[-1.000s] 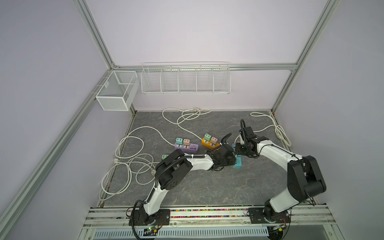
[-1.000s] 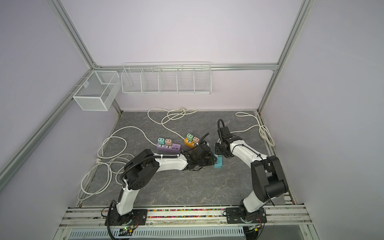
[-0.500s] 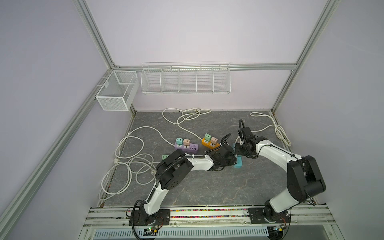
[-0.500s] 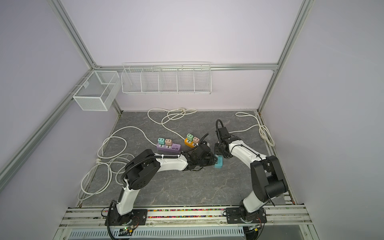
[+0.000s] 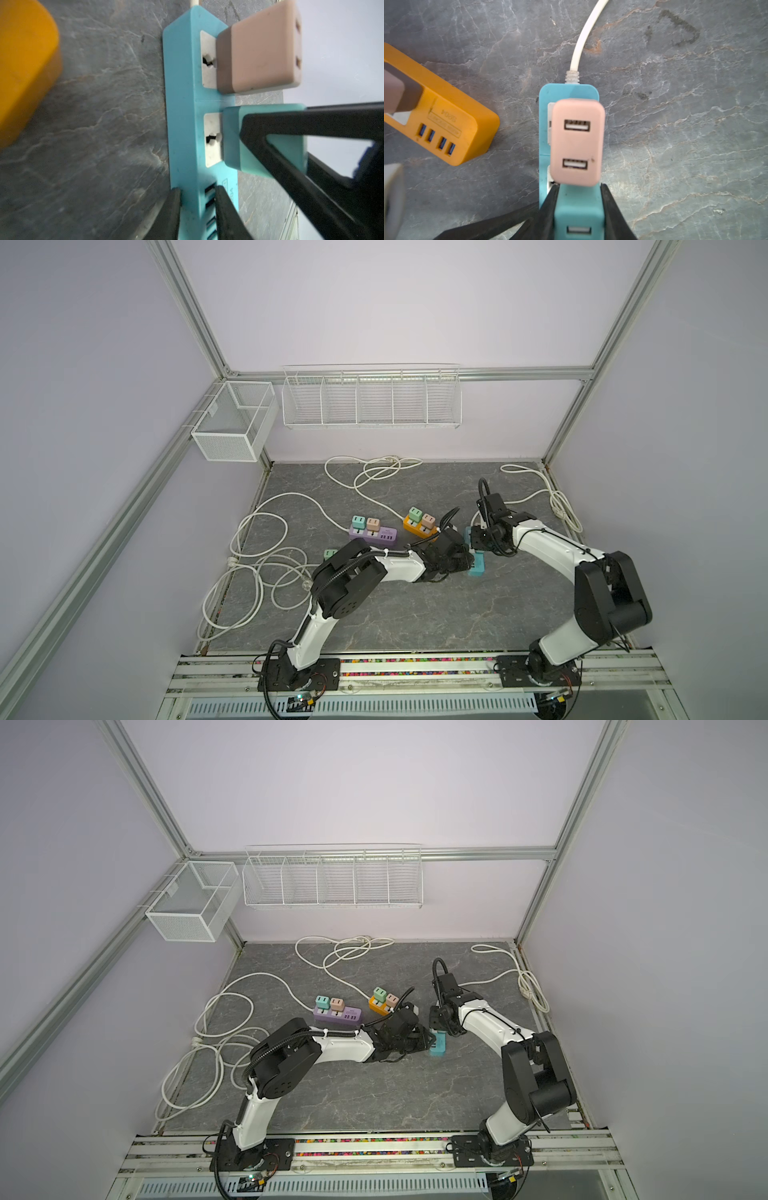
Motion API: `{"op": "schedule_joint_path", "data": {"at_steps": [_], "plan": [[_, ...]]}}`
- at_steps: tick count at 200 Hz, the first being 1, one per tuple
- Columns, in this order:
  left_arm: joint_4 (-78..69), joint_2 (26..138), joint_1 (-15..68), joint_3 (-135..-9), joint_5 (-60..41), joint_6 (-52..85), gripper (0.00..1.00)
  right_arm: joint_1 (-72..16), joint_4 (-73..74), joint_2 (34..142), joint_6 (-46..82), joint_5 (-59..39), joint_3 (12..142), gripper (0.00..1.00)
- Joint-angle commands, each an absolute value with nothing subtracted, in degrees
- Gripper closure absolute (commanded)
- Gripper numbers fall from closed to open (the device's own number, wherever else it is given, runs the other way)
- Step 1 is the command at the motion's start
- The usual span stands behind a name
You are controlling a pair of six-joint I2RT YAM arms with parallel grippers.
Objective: Pull the plug off the socket
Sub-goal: 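Pull the mint adapter out of the teal strip with left gripper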
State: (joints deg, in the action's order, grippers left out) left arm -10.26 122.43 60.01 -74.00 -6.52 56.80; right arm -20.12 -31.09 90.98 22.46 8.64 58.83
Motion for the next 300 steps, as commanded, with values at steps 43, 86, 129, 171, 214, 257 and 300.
{"op": "schedule_joint_path", "data": {"at_steps": [43, 86, 129, 171, 214, 257, 300], "plan": [[-0.19, 127.8, 59.33, -73.07, -5.05, 57.83, 0.75, -22.43, -32.74, 88.54, 23.02, 7.27, 61.71, 0.81], [0.0, 126.48, 59.33, -71.95, -3.68, 57.5, 0.75, -21.22, -35.3, 85.2, 21.89, 9.57, 62.25, 0.82], [1.3, 125.71, 59.33, -75.55, -4.39, 55.75, 0.75, -18.89, -36.86, 80.22, 21.28, 7.73, 61.5, 0.81], [3.15, 120.84, 59.19, -77.62, -2.57, 52.31, 0.7, -15.45, -35.42, 72.85, 22.26, 1.29, 57.4, 0.81], [-0.58, 113.36, 58.21, -71.64, -1.75, 51.44, 0.61, -15.11, -37.68, 67.43, 21.49, -2.76, 55.76, 0.8], [-1.99, 104.67, 57.49, -63.21, 0.06, 50.64, 0.57, -15.39, -33.8, 63.6, 24.68, -11.79, 51.39, 0.8], [-3.49, 96.07, 57.49, -54.78, 1.62, 50.3, 0.52, -17.5, -25.74, 61.0, 30.06, -17.36, 44.1, 0.8]]}}
